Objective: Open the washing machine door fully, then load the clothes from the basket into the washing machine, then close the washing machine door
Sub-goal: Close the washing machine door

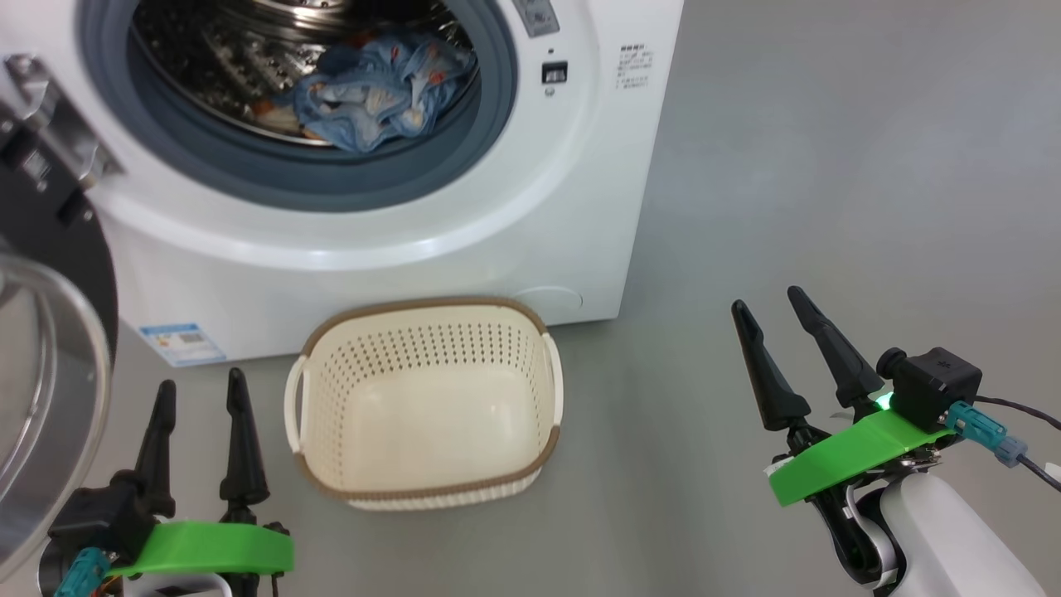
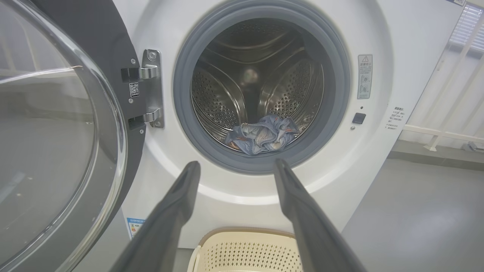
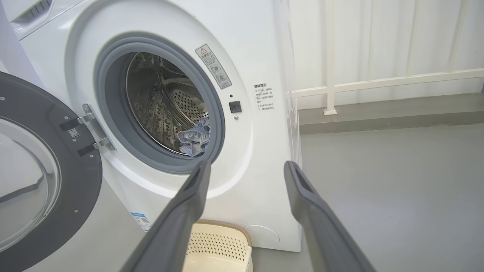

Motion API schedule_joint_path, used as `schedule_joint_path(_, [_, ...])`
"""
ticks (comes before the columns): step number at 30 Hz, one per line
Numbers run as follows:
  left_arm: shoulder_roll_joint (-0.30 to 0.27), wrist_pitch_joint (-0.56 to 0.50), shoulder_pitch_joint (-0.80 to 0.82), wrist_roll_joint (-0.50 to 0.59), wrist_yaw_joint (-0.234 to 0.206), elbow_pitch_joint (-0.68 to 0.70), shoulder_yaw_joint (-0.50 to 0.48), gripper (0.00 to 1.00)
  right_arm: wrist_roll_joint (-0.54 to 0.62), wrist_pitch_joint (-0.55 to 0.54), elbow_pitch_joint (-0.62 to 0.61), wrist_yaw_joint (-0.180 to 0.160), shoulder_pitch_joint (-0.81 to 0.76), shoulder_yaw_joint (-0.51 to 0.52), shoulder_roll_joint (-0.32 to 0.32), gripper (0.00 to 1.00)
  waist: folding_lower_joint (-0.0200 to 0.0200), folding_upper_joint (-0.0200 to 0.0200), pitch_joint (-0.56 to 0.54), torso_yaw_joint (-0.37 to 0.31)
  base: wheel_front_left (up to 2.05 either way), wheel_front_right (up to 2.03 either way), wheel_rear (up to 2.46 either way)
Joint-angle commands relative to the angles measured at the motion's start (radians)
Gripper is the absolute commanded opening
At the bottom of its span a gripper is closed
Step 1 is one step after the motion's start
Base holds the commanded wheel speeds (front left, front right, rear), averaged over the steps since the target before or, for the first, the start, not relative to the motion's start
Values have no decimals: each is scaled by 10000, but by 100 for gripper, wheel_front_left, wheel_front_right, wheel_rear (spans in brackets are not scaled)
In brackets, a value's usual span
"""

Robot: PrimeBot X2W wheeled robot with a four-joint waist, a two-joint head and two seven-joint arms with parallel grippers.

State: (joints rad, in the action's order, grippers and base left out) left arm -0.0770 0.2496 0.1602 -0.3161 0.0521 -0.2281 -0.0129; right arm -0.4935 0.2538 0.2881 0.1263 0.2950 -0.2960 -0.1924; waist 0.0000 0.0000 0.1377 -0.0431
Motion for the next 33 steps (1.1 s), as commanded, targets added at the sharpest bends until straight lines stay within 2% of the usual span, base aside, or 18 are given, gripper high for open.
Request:
schedule_joint_path(1, [-222, 56, 105, -52, -31, 294, -271, 100, -41, 80, -216, 44, -3, -168, -54, 100, 0, 0, -3, 18, -165, 165, 1])
schedule_joint_path(11, [-197, 83, 120, -115, -33, 242, -218, 100, -27, 80, -205, 44, 2, -128, -45, 100, 0, 0, -30, 89, -90, 90, 0])
schedule_joint_path(26, [-190, 107, 125, -134, -43, 180, -184, 100, -28, 80, -192, 44, -26, -121, -50, 100, 0, 0, -105, 182, -1, 1, 0])
schedule_joint_path(33, [-172, 113, 76, -143, -48, 155, -164, 100, -14, 80, -182, 44, -63, -115, -61, 100, 0, 0, -186, 442, 0, 0, 0])
